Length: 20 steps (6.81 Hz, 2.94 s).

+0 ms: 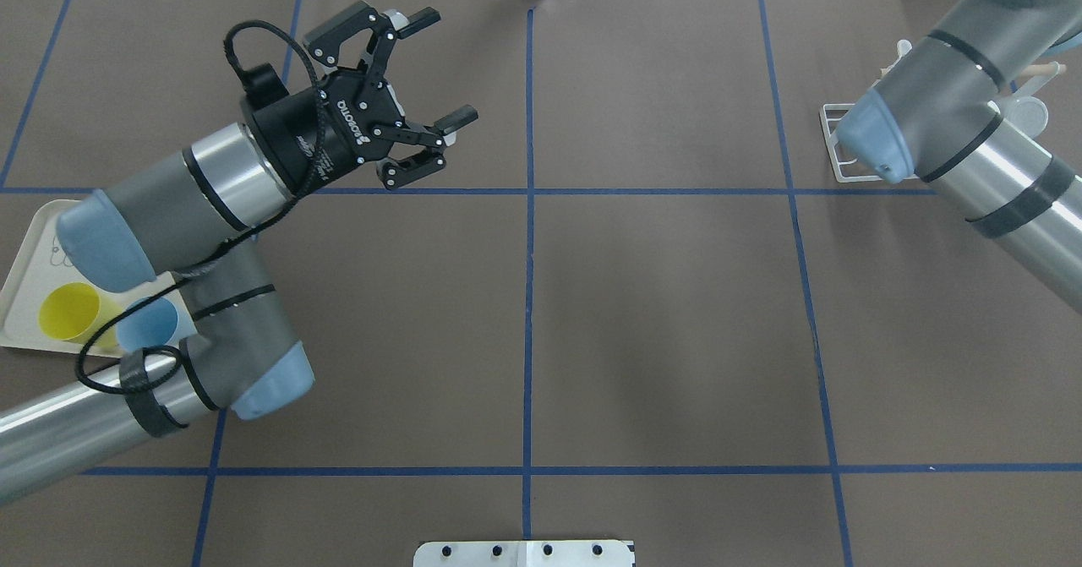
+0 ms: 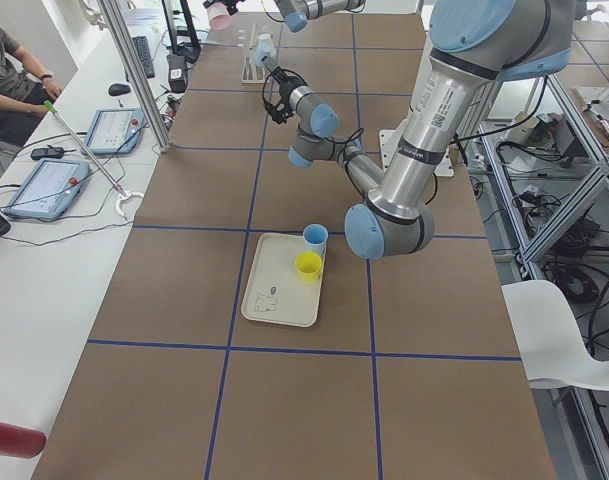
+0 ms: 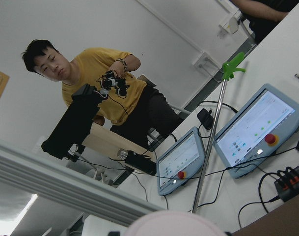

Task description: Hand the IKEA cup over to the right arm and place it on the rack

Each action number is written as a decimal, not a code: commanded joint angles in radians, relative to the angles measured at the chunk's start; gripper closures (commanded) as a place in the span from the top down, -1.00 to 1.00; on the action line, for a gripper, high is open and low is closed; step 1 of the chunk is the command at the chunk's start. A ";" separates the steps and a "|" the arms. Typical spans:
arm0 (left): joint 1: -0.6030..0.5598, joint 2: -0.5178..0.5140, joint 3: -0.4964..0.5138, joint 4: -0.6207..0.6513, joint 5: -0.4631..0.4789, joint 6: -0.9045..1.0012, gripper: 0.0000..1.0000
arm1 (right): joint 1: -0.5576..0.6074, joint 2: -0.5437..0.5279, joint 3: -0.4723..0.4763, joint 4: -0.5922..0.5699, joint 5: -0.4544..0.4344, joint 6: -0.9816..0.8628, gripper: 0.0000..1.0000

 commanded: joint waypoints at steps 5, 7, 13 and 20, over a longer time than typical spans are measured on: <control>-0.380 0.251 -0.091 0.199 -0.561 0.573 1.00 | 0.155 -0.183 -0.123 -0.176 -0.130 -0.894 -1.00; -0.409 0.305 -0.094 0.197 -0.600 0.652 1.00 | 0.155 -0.207 -0.267 0.018 -0.141 -0.916 -1.00; -0.409 0.325 -0.094 0.197 -0.600 0.660 1.00 | 0.098 -0.292 -0.295 0.077 -0.141 -0.915 -1.00; -0.406 0.327 -0.094 0.197 -0.591 0.660 1.00 | 0.073 -0.289 -0.323 0.088 -0.144 -0.916 -1.00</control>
